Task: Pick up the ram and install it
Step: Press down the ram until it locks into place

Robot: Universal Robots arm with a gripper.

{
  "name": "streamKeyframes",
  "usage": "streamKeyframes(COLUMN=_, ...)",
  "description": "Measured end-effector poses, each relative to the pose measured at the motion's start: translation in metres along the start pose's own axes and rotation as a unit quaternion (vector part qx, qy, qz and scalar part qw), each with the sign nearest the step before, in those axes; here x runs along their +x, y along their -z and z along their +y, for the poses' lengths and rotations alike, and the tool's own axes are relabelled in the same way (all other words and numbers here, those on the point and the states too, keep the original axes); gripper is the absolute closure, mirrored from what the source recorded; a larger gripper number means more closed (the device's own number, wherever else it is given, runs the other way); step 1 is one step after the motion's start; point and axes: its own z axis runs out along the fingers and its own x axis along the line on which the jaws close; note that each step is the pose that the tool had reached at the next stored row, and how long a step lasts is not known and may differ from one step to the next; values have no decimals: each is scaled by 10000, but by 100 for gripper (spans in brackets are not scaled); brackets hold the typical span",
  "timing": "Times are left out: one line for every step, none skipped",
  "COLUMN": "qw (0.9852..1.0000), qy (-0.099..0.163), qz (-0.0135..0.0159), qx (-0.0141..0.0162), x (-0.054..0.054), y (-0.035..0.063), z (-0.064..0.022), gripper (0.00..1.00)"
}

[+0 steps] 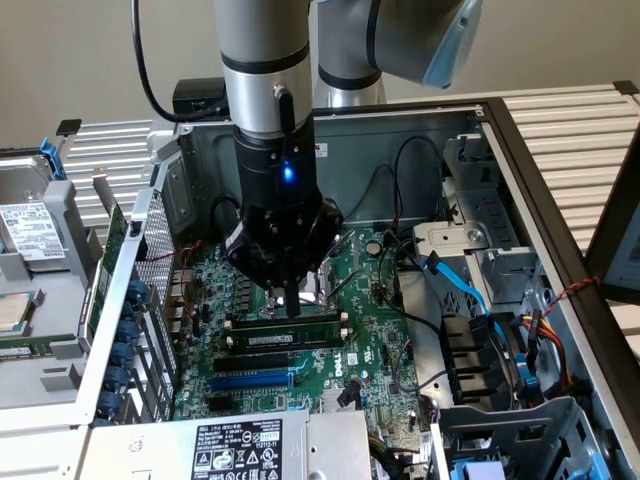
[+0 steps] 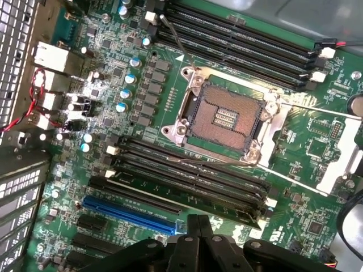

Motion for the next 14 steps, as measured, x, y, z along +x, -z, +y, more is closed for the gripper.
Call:
streamKeyframes(qw=10000, qy=-75, qz=8, qx=1, x=0, y=0, z=0, gripper=89)
streamKeyframes(qw=9999, qy=-149, qz=15, qx=1, x=0, y=0, z=0, gripper=89)
streamKeyframes(qw=9997, qy=-223, qz=21, qx=2, x=0, y=0, z=0, gripper=89)
streamKeyframes(qw=9996, qy=-293, qz=26, qx=3, x=0, y=0, z=0, gripper=89)
streamKeyframes(qw=9993, qy=-364, qz=31, qx=3, x=0, y=0, z=0, gripper=89)
streamKeyframes(qw=9990, qy=-436, qz=36, qx=4, x=0, y=0, z=0, gripper=89)
streamKeyframes(qw=9987, qy=-509, qz=42, qx=5, x=0, y=0, z=0, gripper=89)
streamKeyframes(qw=9983, qy=-578, qz=47, qx=6, x=0, y=0, z=0, gripper=89)
streamKeyframes(qw=9979, qy=-647, qz=51, qx=7, x=0, y=0, z=0, gripper=89)
streamKeyframes(qw=9974, qy=-716, qz=54, qx=8, x=0, y=0, z=0, gripper=89)
streamKeyframes(qw=9969, qy=-781, qz=58, qx=9, x=0, y=-1, z=0, gripper=89)
streamKeyframes(qw=9964, qy=-846, qz=61, qx=10, x=0, y=0, z=0, gripper=89)
streamKeyframes(qw=9958, qy=-910, qz=64, qx=11, x=0, y=0, z=0, gripper=89)
streamKeyframes(qw=9952, qy=-976, qz=68, qx=12, x=0, y=0, z=0, gripper=89)
